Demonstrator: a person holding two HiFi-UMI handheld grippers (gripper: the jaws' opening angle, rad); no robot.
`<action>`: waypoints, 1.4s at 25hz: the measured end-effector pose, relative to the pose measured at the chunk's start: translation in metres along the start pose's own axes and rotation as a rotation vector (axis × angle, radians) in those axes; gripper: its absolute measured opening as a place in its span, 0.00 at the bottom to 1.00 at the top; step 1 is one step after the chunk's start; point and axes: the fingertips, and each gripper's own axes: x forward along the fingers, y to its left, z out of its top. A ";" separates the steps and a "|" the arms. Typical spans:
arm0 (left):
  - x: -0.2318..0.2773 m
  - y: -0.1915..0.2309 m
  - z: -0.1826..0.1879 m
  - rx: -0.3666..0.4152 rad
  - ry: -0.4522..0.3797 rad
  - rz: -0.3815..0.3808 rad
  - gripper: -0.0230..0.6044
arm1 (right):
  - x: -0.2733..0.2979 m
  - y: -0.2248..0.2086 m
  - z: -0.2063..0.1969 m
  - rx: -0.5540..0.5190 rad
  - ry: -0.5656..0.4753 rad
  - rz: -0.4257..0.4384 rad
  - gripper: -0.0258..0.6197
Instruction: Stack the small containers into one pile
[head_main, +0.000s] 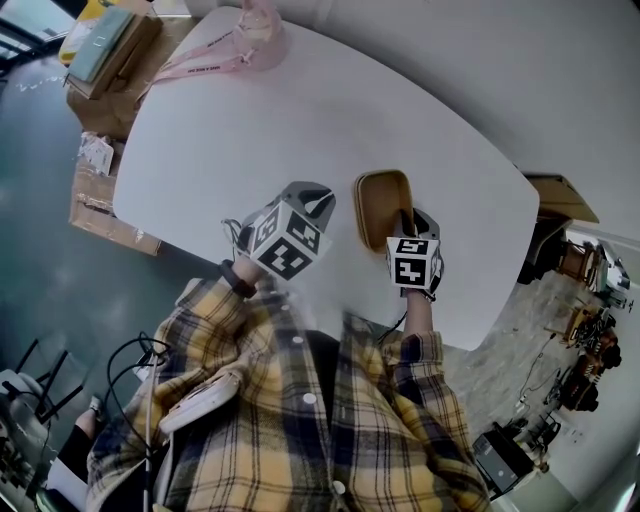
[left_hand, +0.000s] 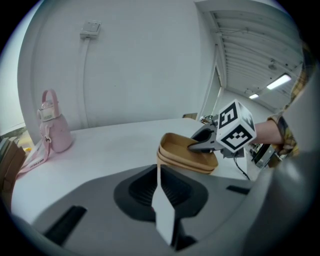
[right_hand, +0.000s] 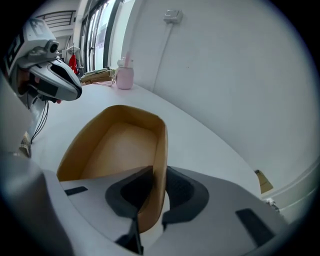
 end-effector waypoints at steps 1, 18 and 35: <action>0.000 0.000 -0.001 0.000 0.002 0.000 0.08 | 0.001 0.000 -0.001 -0.009 0.004 -0.006 0.14; -0.006 -0.007 0.013 0.024 -0.026 0.005 0.08 | -0.010 -0.003 0.007 0.041 -0.064 0.025 0.15; -0.046 -0.027 0.074 0.082 -0.233 -0.029 0.08 | -0.138 0.009 0.128 0.264 -0.581 0.147 0.16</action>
